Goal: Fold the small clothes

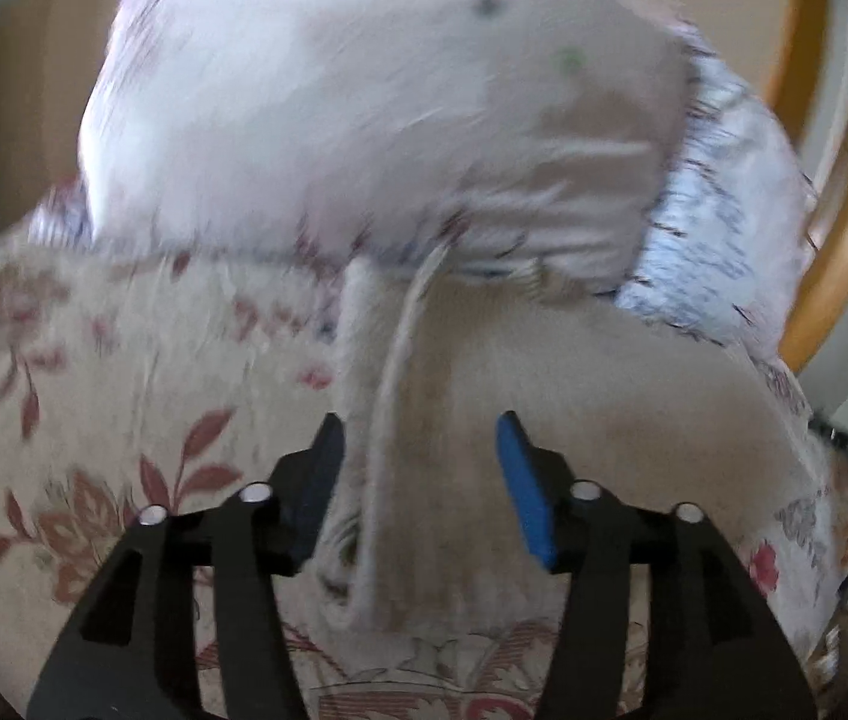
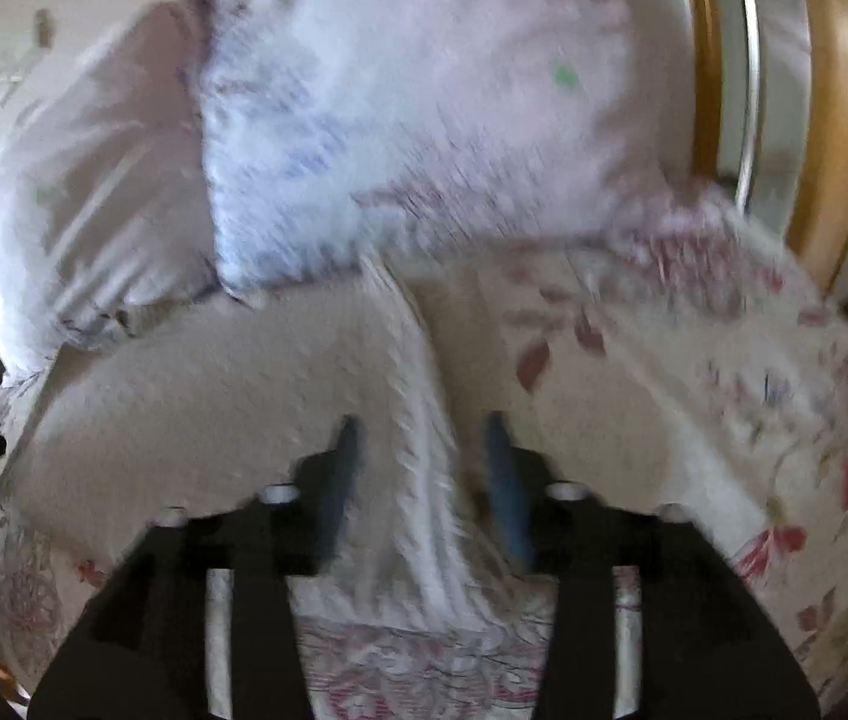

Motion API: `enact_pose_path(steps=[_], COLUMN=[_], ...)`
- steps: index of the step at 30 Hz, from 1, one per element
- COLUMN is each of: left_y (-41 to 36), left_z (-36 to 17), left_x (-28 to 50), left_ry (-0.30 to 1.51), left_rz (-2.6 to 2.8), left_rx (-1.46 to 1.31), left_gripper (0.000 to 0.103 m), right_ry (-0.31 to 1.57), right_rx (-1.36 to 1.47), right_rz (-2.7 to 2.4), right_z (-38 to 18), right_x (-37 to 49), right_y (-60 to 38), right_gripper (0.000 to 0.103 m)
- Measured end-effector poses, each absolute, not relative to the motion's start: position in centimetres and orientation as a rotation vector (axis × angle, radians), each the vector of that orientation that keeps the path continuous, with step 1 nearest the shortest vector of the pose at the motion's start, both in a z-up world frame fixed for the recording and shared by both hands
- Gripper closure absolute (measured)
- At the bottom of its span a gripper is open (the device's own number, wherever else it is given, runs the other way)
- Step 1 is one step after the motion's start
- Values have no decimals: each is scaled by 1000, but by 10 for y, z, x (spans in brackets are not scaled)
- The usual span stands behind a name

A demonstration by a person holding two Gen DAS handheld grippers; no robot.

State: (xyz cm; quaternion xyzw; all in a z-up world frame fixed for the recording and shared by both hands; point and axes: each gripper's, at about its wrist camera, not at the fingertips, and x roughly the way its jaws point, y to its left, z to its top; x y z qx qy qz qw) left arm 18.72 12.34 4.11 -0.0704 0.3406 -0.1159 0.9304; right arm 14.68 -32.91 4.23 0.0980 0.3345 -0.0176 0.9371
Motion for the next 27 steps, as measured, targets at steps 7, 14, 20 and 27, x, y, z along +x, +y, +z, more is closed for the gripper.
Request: enact_pose_path(steps=[7,14,20,27], left_y=[80,83,118,153], left_z=[33,12,25,11], left_x=[189,197,208,253], left_ry=[752,836,812,897], left_rz=[-333,-312,-299,-223], left_rx=[-7,-7,-238,-387], left_gripper=[34,34,33,33], right_ry=[788,877,879,876], right_rx=[103,84,83,85], right_rz=[82,77,90,98], right_z=[23,1,1,1], right_x=[162,171,171,173], right_y=[-290,-287,-282,-282], right_gripper=[50,45,36,31])
